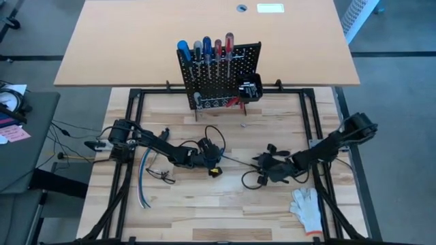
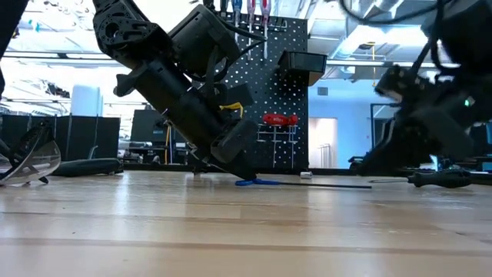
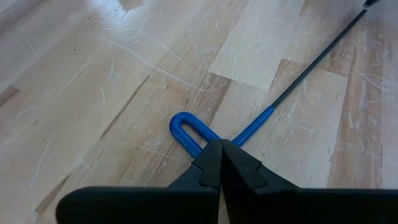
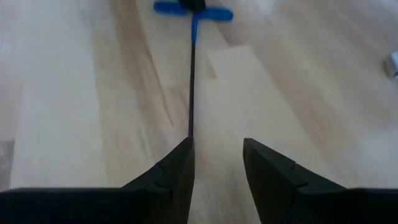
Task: Hang tools onto peg board
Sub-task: Hang the pick tool on the pegboard
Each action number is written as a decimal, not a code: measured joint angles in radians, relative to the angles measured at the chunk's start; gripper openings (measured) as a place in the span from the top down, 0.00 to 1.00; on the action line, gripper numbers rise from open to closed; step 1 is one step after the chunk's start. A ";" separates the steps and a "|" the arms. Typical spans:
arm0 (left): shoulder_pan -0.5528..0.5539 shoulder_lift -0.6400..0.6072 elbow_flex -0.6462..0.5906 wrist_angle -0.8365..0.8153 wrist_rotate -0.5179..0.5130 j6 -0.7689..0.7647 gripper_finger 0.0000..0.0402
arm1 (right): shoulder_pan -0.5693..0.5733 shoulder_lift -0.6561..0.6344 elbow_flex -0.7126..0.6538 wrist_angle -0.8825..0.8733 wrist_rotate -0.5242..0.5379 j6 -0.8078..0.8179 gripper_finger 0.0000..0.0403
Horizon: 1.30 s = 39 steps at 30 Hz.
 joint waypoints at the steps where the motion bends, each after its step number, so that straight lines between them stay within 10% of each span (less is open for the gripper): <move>1: 0.000 0.000 0.000 0.001 0.001 0.000 1.00 | -0.006 0.014 0.000 0.004 -0.020 0.001 0.64; 9: 0.000 0.000 -0.001 0.003 0.006 0.000 1.00 | -0.060 0.129 0.006 0.100 -0.141 -0.019 0.69; 17: -0.005 0.000 -0.001 0.008 -0.005 0.000 1.00 | -0.074 0.153 0.014 0.043 -0.185 0.021 0.97; 39: -0.110 -0.202 -0.007 -0.053 -0.331 0.032 1.00 | -0.077 0.166 -0.002 0.259 -0.204 -0.049 1.00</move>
